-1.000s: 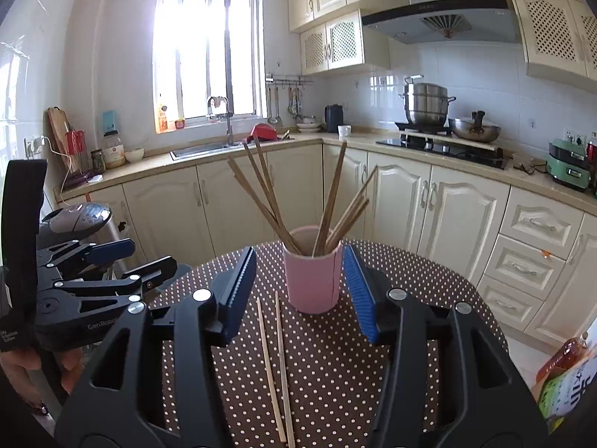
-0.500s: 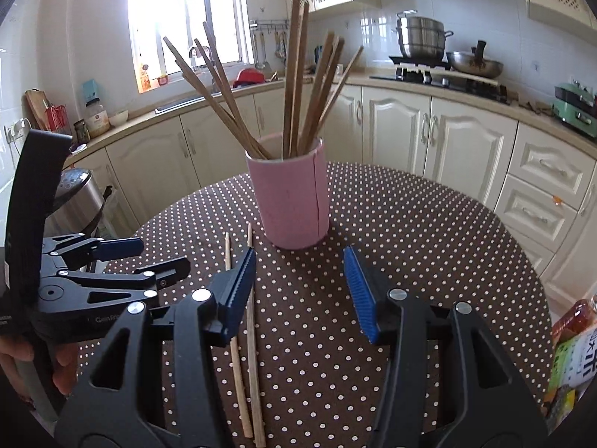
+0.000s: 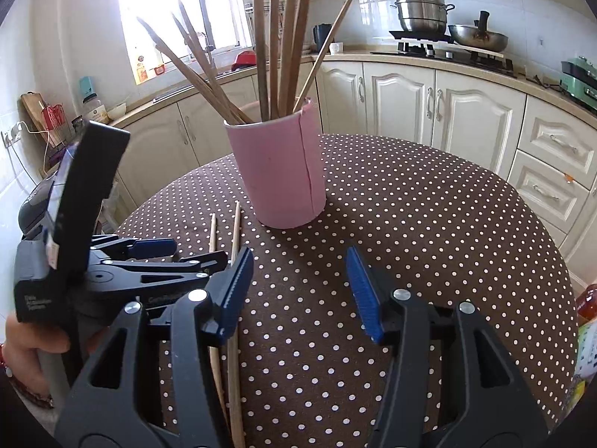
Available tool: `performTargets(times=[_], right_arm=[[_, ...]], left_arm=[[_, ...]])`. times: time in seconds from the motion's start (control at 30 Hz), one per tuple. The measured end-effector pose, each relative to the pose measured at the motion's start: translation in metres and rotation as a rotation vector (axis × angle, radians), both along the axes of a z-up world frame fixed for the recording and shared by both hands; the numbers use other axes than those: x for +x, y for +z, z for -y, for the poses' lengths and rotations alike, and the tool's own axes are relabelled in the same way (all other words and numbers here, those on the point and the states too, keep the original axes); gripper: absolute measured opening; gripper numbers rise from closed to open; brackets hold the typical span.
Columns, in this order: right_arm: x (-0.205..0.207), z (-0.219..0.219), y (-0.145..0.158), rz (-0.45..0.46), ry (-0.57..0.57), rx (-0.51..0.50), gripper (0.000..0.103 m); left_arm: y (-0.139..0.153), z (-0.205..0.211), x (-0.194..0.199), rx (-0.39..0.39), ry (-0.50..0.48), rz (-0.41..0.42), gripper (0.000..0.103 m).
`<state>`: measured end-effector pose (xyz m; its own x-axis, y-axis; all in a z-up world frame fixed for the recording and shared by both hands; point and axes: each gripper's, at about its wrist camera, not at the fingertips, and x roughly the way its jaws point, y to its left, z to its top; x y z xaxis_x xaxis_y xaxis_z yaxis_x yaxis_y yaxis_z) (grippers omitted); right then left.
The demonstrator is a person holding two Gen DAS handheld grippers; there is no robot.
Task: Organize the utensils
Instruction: 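Close the right gripper on a chopstick while the left gripper grasps the last one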
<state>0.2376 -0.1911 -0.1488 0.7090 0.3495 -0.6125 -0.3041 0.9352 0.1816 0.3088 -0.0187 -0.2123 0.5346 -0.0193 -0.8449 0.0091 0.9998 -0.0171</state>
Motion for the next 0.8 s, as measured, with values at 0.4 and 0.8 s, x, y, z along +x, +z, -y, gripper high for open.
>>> performTargets(times=[0.4, 0.8], right_arm=[[0.013, -0.005, -0.005, -0.048, 0.026, 0.007, 0.052], [0.042, -0.060, -0.021, -0.152, 0.125, -0.064, 0.052]], left_arm=[[0.009, -0.001, 0.014, 0.022, -0.080, -0.008, 0.009], [0.008, -0.037, -0.008, -0.007, -0.095, -0.026, 0.006]])
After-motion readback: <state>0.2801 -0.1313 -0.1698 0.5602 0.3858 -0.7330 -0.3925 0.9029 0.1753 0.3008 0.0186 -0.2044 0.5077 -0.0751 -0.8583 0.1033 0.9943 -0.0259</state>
